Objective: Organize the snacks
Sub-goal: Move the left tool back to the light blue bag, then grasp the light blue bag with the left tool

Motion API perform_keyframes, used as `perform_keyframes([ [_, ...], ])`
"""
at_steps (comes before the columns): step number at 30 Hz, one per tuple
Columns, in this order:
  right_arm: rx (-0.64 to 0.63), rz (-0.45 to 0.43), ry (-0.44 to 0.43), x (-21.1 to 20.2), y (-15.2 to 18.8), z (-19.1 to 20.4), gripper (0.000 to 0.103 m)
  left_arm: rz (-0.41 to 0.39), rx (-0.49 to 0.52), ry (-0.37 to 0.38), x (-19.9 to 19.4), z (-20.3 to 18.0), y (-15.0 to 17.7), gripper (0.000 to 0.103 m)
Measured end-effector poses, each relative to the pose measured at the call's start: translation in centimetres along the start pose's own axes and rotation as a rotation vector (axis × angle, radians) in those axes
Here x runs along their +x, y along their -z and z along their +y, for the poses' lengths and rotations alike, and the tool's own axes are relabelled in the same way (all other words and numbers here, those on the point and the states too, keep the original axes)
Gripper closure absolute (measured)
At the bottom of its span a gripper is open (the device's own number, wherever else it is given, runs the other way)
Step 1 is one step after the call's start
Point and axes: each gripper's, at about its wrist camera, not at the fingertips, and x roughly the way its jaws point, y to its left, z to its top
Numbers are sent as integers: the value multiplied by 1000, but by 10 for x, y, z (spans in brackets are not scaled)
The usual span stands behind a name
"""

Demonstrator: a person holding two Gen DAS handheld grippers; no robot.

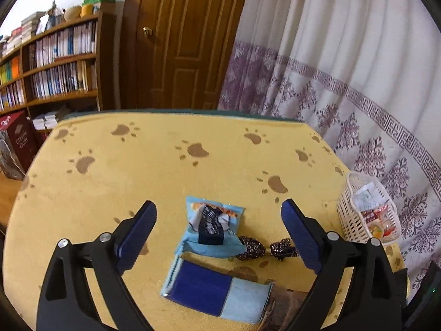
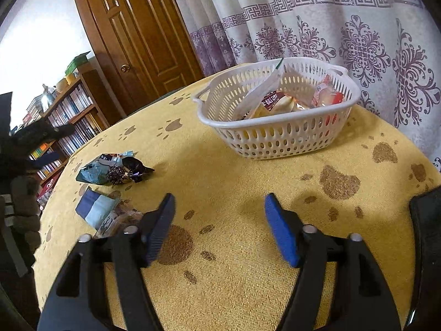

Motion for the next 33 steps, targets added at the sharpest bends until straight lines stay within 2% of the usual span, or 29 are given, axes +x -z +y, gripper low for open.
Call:
perform_keyframes([
  [11,-47,13,14,3,1,8,29,114,6,-1,47,6,24,11],
  [19,-76,26,29,7,1,13,29,138,-32,1,56,21,29,12],
  [21,-78,28,32,7,1,14,29,141,-35,-2,59,22,30,15],
  [24,-81,30,34,7,1,14,29,150,-50,20,63,24,33,24],
  [26,-85,31,35,7,1,15,29,148,-55,24,63,24,34,36],
  [33,-105,31,39,8,2,18,29,130,-67,48,59,25,34,43],
])
